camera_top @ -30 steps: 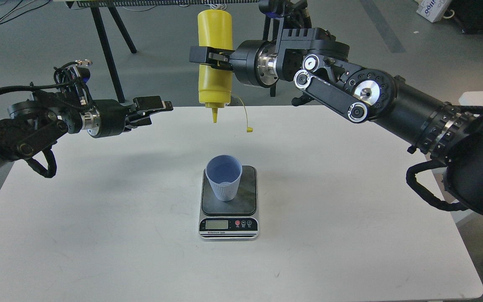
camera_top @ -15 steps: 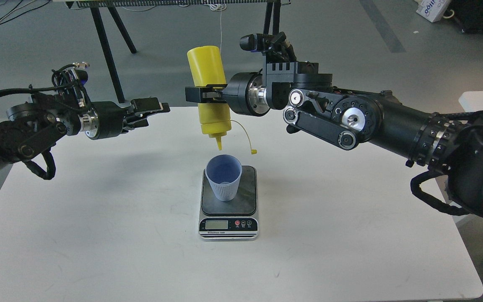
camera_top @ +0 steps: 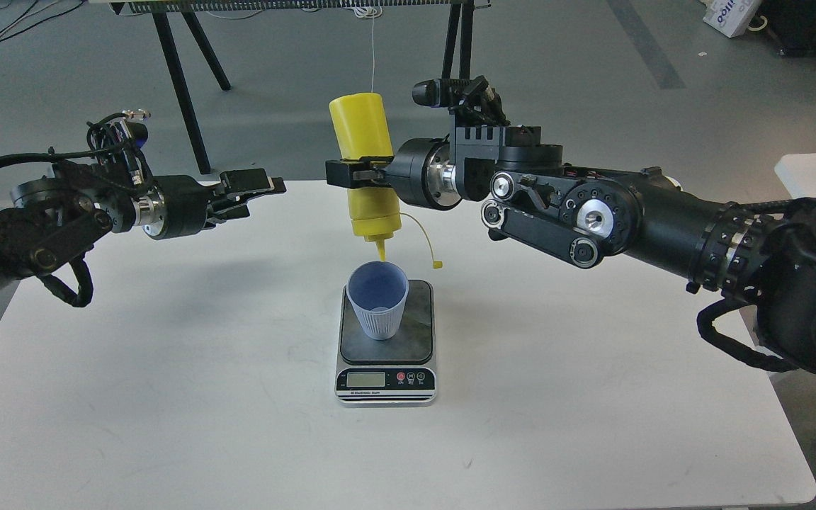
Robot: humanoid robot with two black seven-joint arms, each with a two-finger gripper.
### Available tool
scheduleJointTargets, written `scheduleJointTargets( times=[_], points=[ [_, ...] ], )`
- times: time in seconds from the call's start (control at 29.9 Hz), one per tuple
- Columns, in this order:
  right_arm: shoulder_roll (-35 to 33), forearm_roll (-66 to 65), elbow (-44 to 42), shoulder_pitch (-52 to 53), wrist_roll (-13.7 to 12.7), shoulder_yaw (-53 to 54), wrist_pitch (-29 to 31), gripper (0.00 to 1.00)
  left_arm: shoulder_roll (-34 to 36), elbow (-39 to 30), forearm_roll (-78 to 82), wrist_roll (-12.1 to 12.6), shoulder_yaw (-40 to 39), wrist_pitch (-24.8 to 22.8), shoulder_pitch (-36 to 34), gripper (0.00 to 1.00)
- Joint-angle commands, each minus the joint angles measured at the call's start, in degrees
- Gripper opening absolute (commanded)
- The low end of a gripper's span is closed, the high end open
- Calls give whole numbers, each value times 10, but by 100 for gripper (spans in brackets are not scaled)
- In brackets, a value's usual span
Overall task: Pour seasoning into cup on scale with both arms
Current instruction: 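Hold the inverted bottle over the cup to pour, then turn the bottle upright and bring it back down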
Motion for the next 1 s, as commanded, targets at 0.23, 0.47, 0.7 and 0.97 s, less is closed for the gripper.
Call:
scheduleJointTargets(
  times=[0.23, 0.47, 0.7, 0.97],
  points=[
    [0, 10, -17, 8, -6, 80, 1, 9, 2, 0, 2, 0, 2, 0, 1, 99],
    [-11, 35, -16, 18, -26, 254, 11, 9, 6, 0, 4, 0, 3, 0, 1, 99],
    [-103, 199, -9, 13, -66, 382, 23, 9, 5, 0, 5, 0, 4, 0, 2, 99],
    [-208, 562, -7, -56, -138, 455, 32, 9, 5, 0, 7, 0, 5, 0, 1, 99]
  ],
)
